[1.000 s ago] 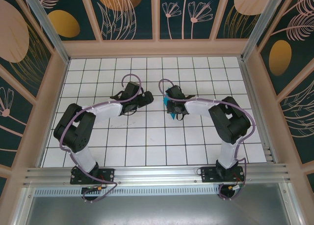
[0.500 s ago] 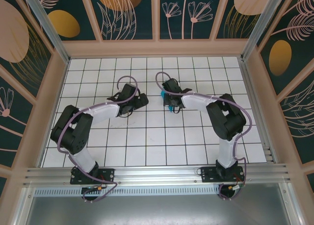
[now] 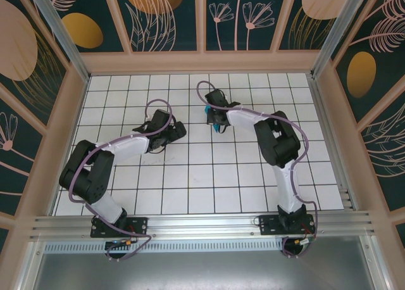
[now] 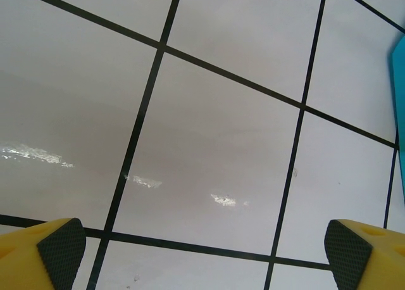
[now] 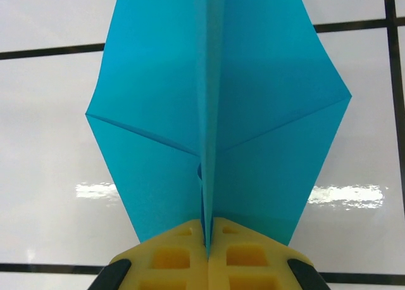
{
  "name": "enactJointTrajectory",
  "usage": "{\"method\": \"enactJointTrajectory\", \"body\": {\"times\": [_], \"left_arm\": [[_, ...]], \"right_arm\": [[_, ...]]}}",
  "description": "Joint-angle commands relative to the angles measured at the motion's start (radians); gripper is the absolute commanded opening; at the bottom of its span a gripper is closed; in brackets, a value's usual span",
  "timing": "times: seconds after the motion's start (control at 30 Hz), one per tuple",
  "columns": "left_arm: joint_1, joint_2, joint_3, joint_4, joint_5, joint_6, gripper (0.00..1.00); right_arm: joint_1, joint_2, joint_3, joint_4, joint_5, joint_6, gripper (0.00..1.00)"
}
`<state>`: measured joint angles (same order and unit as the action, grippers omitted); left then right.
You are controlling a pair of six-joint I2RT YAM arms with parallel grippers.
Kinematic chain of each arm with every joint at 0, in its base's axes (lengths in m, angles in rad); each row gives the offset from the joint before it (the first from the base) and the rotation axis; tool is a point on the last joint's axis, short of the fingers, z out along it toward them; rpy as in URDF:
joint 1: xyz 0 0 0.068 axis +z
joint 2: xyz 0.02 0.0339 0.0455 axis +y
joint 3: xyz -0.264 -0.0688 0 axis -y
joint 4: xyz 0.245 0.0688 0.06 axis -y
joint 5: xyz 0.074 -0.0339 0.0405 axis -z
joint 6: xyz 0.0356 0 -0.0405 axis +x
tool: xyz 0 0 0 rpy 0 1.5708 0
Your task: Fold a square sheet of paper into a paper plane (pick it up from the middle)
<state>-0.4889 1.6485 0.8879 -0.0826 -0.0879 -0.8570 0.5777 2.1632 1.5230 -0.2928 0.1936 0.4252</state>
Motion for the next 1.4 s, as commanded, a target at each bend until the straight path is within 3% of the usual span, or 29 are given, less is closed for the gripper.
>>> {"method": "enactJointTrajectory", "body": {"times": [0.0, 0.37, 0.5, 0.63, 0.83, 0.97, 1.07, 1.23, 1.37], "left_arm": [[0.007, -0.014, -0.008, -0.011, -0.006, 0.018, 0.98], [0.01, -0.019, 0.014, -0.015, -0.007, 0.025, 0.99], [0.023, -0.029, 0.06, -0.035, -0.03, 0.041, 0.99], [0.045, -0.055, 0.122, -0.053, -0.076, 0.071, 0.98], [0.099, -0.113, 0.178, -0.069, -0.202, 0.165, 0.99], [0.131, -0.194, 0.145, -0.032, -0.332, 0.256, 0.98], [0.163, -0.283, 0.04, 0.074, -0.428, 0.321, 0.98], [0.223, -0.396, -0.159, 0.258, -0.632, 0.383, 0.99], [0.27, -0.449, -0.337, 0.466, -0.715, 0.437, 0.98]], "right_arm": [[-0.007, 0.036, 0.046, -0.063, 0.019, -0.005, 0.06], [-0.007, 0.036, 0.091, -0.108, 0.012, 0.004, 0.18], [-0.007, -0.041, 0.133, -0.143, 0.001, 0.007, 0.27], [-0.011, -0.145, 0.154, -0.164, 0.003, 0.014, 0.44], [-0.024, -0.359, 0.043, -0.083, 0.09, -0.009, 0.63], [-0.105, -0.532, -0.124, 0.039, 0.213, -0.061, 0.77], [-0.184, -0.644, -0.26, 0.118, 0.256, -0.088, 0.98], [-0.349, -0.757, -0.471, 0.216, 0.337, -0.109, 0.99], [-0.471, -0.778, -0.646, 0.344, 0.342, -0.126, 0.99]]}}
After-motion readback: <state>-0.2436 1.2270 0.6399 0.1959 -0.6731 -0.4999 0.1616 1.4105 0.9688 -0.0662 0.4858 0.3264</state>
